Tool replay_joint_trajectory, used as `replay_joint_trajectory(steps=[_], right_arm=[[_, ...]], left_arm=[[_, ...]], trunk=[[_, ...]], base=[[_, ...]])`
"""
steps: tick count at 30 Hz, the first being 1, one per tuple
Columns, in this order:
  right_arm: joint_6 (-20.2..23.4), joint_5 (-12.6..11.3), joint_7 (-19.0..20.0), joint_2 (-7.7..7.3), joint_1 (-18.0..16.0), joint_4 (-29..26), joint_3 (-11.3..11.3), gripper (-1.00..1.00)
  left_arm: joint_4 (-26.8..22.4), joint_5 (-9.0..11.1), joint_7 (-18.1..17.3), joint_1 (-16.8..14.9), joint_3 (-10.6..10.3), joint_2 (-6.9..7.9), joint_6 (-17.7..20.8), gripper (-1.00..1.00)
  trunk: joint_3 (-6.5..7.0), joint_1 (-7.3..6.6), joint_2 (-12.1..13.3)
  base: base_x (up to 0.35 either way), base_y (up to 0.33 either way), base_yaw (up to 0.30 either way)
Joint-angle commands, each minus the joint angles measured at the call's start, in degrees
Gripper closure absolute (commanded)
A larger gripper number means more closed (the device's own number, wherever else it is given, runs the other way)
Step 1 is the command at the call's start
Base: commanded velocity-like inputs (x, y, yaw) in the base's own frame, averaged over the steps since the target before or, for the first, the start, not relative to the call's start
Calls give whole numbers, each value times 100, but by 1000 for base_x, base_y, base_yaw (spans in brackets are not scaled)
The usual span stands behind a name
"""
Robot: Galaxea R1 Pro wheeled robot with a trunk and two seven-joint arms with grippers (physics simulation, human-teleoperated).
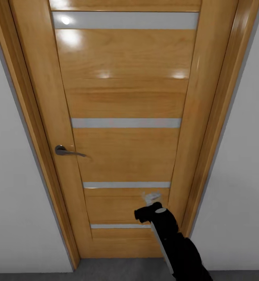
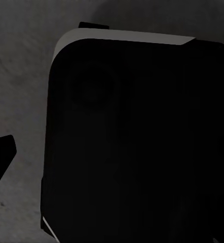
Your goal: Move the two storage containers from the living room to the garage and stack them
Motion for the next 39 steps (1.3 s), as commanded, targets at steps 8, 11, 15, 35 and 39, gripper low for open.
replay_joint_trajectory(steps=[8, 11, 15, 35, 39], right_arm=[[135, -27, 10, 0, -1049, -27, 888, -100], [101, -28, 17, 0, -1209, -57, 1267, -100], [36, -15, 2, 0, -1289, -152, 1746, -100], [-1108, -3, -88, 0, -1314, -180, 2162, -100], [-1100, -5, -88, 0, -1314, -164, 2162, -100]], left_arm=[[-1, 50, -3, -1, -5, -1, -13, -100], [-1, 50, -3, -1, -6, -1, -13, -100], [-1, 50, -3, -1, -6, -7, -13, -100], [-1, 50, -3, -1, -6, -7, -13, -100], [-1, 50, -8, -1, -6, -3, -13, -100]], trunk=[[-6, 0, -3], [-6, 0, -3], [-6, 0, -3], [-6, 0, -3], [-6, 0, -3]], base=[[0, 0, 0], [0, 0, 0], [0, 0, 0], [0, 0, 0], [0, 0, 0]])
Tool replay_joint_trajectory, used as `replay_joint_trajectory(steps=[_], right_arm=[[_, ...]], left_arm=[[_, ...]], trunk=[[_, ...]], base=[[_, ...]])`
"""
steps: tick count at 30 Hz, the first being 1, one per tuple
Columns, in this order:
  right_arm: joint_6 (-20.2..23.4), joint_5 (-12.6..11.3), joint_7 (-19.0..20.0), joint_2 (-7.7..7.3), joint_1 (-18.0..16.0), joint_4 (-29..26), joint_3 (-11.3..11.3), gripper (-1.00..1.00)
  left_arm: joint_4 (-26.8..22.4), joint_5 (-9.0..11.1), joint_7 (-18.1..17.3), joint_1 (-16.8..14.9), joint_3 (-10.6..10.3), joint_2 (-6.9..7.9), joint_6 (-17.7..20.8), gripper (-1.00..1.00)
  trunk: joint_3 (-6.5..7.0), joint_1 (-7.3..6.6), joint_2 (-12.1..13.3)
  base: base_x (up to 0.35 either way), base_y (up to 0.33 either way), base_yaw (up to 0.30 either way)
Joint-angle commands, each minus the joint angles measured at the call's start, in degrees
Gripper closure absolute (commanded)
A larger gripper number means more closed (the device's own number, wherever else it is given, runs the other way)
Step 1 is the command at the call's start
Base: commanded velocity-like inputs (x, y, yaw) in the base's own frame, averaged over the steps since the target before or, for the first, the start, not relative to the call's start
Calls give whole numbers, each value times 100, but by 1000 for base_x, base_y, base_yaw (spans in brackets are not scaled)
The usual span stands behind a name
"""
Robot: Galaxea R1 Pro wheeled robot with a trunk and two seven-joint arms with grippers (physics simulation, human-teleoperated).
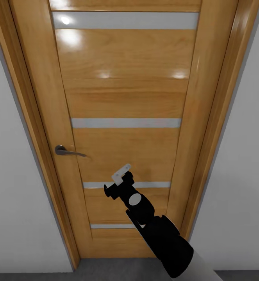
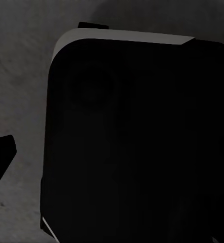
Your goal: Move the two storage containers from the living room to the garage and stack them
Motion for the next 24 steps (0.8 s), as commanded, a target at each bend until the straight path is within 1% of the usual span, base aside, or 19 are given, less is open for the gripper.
replay_joint_trajectory(steps=[1, 6, 9, 10, 14, 15, 19, 24], right_arm=[[30, 27, -14, 0, -5, -3, 9, -100], [-24, 28, -19, 0, -5, 0, 5, -100], [-143, 18, -9, 0, -5, 13, 11, -100], [-493, 23, 56, 0, -5, 119, 28, -100], [-715, 27, 74, 0, -5, 244, 24, -100], [-830, 32, 76, 0, -5, 379, 23, -100], [-891, 41, 78, 0, -5, 542, 23, -100], [-904, 50, 80, 0, -5, 584, 23, -100]], left_arm=[[-1, 50, -4, -1, 0, -1, -13, -100], [-1, 52, -4, -1, 0, 0, -13, -100], [-1, 51, -4, -1, 0, -4, -11, -100], [-1, 50, -6, -1, 0, 0, -5, -100], [-1, 50, -6, -1, 0, 1, -4, -100], [-1, 50, -6, -1, 0, 1, -4, -100], [-1, 50, -6, -1, 0, 1, -4, -100], [-1, 50, -6, -1, 0, 1, -4, -100]], trunk=[[-6, 0, -3], [-6, 0, -3], [-6, 0, -3], [-6, 0, -3], [-6, 0, -3], [-6, 0, -3], [-6, 0, -3], [-6, 0, -3]], base=[[0, 0, 0], [0, 0, 0], [95, 0, 0], [294, 0, 0], [309, 0, 0], [321, 0, 0], [322, 0, 0], [322, 0, 0]])
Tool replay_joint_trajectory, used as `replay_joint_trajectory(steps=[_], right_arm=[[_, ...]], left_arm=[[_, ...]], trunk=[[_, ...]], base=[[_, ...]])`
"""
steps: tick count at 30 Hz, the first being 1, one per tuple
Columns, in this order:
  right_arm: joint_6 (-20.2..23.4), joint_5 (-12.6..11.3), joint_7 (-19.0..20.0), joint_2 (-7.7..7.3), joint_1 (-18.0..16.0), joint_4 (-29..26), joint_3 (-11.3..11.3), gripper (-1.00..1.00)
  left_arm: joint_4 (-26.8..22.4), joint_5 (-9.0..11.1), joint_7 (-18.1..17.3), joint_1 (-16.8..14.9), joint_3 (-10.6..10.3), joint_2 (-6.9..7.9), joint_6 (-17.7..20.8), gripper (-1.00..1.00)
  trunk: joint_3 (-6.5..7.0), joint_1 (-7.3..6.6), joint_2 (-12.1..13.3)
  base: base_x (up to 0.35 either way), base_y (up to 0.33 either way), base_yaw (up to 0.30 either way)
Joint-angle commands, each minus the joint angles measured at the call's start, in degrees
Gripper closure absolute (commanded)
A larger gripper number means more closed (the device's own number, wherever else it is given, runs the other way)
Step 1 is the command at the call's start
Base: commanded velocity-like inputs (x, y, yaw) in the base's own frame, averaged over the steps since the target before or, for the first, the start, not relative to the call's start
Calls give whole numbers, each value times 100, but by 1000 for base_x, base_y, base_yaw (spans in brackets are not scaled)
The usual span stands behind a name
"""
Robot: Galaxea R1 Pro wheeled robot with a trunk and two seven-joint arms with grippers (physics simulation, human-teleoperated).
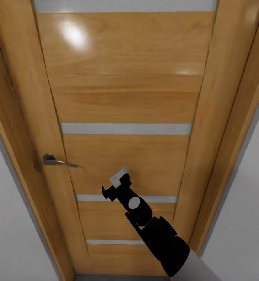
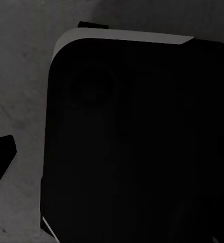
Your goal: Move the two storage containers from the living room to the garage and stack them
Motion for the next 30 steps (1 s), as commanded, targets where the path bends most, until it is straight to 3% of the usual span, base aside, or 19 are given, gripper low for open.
replay_joint_trajectory(steps=[1, 18, 20, 21, 25, 26, 30], right_arm=[[36, 71, -13, 0, -4, 5, 6, -100], [-110, 93, -15, 0, -4, 430, 14, -100], [-140, 328, -59, 0, -39, 660, 4, -100], [-209, 825, -119, 0, -311, 1168, -39, -100], [-195, 884, -176, 0, -476, 1371, -62, -100], [-222, 892, -255, 0, -742, 1787, -72, -100], [-251, 879, -288, 0, -996, 2189, -76, -100]], left_arm=[[-2, 51, -3, -1, 0, -1, -12, -100], [-2, 51, -3, -1, 0, -2, -12, -100], [-2, 51, -3, -1, 0, -3, -12, -100], [-2, 51, -3, -1, 0, -1, -12, -100], [-2, 51, -3, -1, 0, -6, -12, -100], [-2, 51, -3, -1, 0, -9, -12, -100], [-2, 51, -3, -1, 0, -10, -12, -100]], trunk=[[-6, 4, -2], [-6, 4, -2], [-6, 4, -2], [-6, 4, -2], [-6, 4, -2], [-6, 4, -2], [-6, 4, -2]], base=[[323, 0, 0], [322, 0, 0], [322, 0, 0], [55, 0, 0], [28, 0, 0], [2, 0, 0], [0, 0, 0]])
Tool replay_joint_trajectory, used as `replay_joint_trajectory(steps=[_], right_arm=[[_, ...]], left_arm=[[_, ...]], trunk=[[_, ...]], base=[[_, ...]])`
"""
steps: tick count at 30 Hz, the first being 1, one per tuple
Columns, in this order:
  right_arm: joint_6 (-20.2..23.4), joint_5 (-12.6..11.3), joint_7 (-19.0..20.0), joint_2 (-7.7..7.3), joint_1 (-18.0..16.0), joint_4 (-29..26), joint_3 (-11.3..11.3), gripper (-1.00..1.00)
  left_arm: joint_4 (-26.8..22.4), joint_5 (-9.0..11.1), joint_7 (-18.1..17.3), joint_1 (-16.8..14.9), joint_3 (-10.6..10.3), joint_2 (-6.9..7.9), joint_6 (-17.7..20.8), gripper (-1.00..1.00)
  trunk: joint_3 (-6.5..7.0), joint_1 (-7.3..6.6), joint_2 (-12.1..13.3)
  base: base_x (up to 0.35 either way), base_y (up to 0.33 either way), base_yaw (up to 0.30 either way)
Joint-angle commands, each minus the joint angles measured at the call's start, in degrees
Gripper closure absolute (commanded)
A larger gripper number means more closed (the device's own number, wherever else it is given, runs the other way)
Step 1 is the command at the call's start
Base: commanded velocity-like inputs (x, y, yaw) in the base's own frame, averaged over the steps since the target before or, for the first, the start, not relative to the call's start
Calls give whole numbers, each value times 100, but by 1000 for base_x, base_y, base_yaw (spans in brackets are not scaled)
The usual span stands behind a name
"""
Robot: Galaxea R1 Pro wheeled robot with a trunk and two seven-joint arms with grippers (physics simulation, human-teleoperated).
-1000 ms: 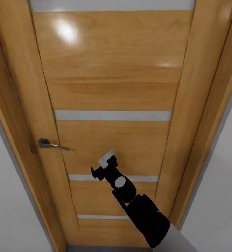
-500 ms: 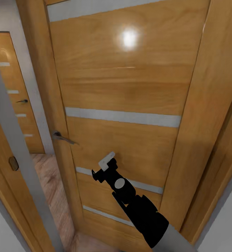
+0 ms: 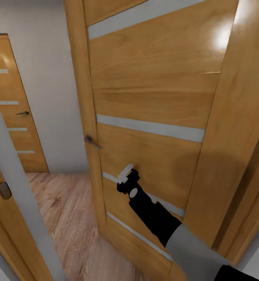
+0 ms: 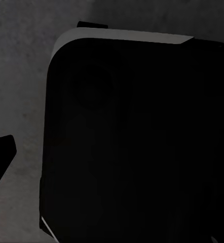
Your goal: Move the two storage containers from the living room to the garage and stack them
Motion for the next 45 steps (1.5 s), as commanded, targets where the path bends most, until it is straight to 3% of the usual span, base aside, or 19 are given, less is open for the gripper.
replay_joint_trajectory(steps=[1, 6, 7, 8, 13, 14, 20, 45], right_arm=[[20, 114, -45, 0, -135, 165, -7, -100], [-101, 95, -69, 0, -633, 847, -27, -100], [-191, -17, -94, 0, -1028, 1414, -36, -100], [-246, -223, -115, 0, -1184, 1617, -51, -100], [-354, -781, -176, 0, -1364, 1731, -195, -100], [-491, -853, -183, 0, -1365, 1271, -190, -100], [-645, -884, -174, 0, -1349, 996, -187, -100], [-643, -896, -155, 0, -1347, 1003, -184, -100]], left_arm=[[-2, 51, -3, 1, 1, -1, -13, -100], [-2, 51, -3, 1, 1, -1, -13, -100], [-2, 51, -3, 1, 1, -1, -13, -100], [-2, 51, -3, 1, 1, -1, -13, -100], [-2, 51, -3, 1, 1, 4, -14, -100], [-2, 51, -3, 1, 1, 7, -14, -100], [-2, 51, -3, 1, 1, 10, -13, -100], [-5, 54, -2, 1, 2, 8, -21, -100]], trunk=[[-5, 0, -3], [-5, 0, -3], [-5, 0, -3], [-5, 0, -3], [-5, 0, -3], [-5, 0, -3], [-5, 0, -3], [-5, 0, -3]], base=[[0, 0, 0], [0, 0, 0], [0, 0, 0], [0, 0, 0], [0, 0, 0], [0, 0, 0], [0, 0, 0], [0, 26, 0]])
